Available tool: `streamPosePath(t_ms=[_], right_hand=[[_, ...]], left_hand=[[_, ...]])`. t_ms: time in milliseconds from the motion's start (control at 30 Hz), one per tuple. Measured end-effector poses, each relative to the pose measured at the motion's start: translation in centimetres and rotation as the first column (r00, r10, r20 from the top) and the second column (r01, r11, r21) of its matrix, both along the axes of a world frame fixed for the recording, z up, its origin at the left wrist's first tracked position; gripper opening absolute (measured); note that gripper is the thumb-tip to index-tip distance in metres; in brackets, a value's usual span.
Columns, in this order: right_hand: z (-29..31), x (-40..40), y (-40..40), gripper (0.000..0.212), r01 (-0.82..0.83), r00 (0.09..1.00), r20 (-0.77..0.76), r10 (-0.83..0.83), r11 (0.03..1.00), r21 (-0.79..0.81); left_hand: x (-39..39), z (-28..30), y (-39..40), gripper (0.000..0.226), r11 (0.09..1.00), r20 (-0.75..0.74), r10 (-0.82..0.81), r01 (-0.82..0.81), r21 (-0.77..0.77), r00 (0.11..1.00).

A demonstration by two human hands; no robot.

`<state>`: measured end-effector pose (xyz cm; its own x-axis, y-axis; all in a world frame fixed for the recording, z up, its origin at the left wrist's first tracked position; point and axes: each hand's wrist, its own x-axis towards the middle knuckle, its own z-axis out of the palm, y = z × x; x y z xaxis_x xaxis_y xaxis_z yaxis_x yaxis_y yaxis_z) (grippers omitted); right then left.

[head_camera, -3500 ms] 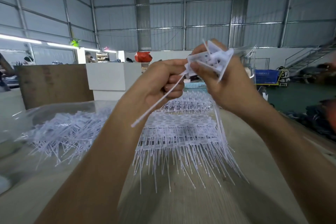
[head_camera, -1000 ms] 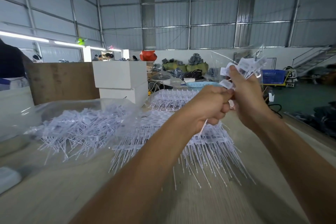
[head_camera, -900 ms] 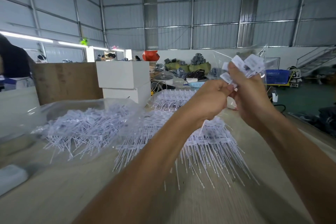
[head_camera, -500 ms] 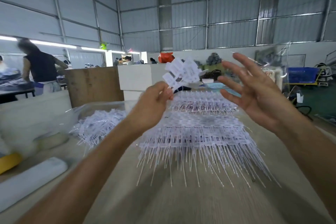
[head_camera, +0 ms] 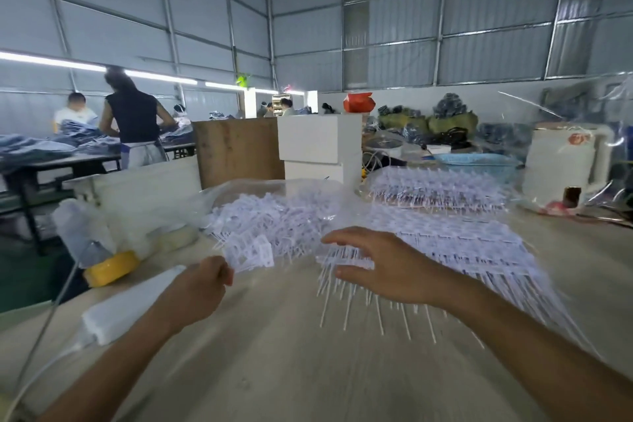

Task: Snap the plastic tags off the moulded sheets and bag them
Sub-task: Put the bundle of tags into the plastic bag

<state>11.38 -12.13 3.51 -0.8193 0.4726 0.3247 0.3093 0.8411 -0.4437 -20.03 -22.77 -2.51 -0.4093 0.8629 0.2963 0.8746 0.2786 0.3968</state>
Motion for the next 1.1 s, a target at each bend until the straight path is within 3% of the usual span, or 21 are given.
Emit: streamPosePath(t_ms=[100,267,367,433,533,667,767,800,900,933,1000,1100], right_hand=[[-1.6,-2.9,0.6,0.052,0.041,0.992,0.106,-0.067,0.972,0.232],[-4.0,-5.8,1.2,0.063,0.164,0.953,0.133,-0.274,0.830,0.533],[-4.5,-6.5,2.6,0.088,0.229,0.912,0.147,-0.383,0.773,0.591],[-4.3,-6.9,3.2,0.091,0.258,0.877,0.194,-0.440,0.772,0.581],[-3.7,-7.5,3.9,0.076,0.235,0.839,0.245,-0.485,0.731,0.641],[-3.3,-7.2,4.0,0.035,0.300,0.897,0.066,-0.437,0.711,0.636],[-2.6,-7.0,3.2,0.043,0.399,0.886,-0.049,-0.461,0.706,0.585],[-2.2,-7.0,3.3,0.049,0.426,0.863,-0.033,-0.505,0.690,0.586],[0.0,-8.5,5.0,0.072,0.439,0.743,0.034,-0.669,0.525,0.729],[0.8,-9.4,5.3,0.062,0.411,0.731,0.065,-0.679,0.514,0.753],[1.8,-11.1,5.9,0.019,0.322,0.692,0.215,-0.689,0.561,0.763],[2.2,-12.2,7.2,0.017,0.340,0.649,0.257,-0.716,0.575,0.744]], left_hand=[[0.0,1.2,1.8,0.025,0.992,0.005,0.081,-0.080,-0.099,0.997],[1.1,3.2,7.7,0.023,0.995,0.347,0.081,-0.054,-0.086,0.934],[1.7,3.9,11.2,0.023,0.997,0.434,0.079,-0.062,-0.053,0.897],[2.0,4.0,13.0,0.025,0.999,0.459,0.050,-0.049,-0.014,0.887],[2.5,4.2,14.6,0.023,0.999,0.356,0.052,-0.051,-0.013,0.933],[1.8,4.0,15.0,0.013,0.990,0.036,0.118,-0.120,0.069,0.992],[0.9,3.1,14.6,0.018,0.995,-0.120,0.096,-0.096,0.005,0.988],[0.6,2.7,14.3,0.018,0.996,-0.133,0.082,-0.085,-0.018,0.988],[-0.2,1.6,13.8,0.020,0.996,-0.118,0.085,-0.088,-0.021,0.989],[-0.4,1.3,13.7,0.020,0.996,-0.096,0.085,-0.087,-0.015,0.992],[-0.2,1.1,13.4,0.021,0.996,-0.064,0.083,-0.084,-0.012,0.995],[0.2,0.4,13.1,0.024,0.997,-0.060,0.075,-0.076,-0.010,0.995]])
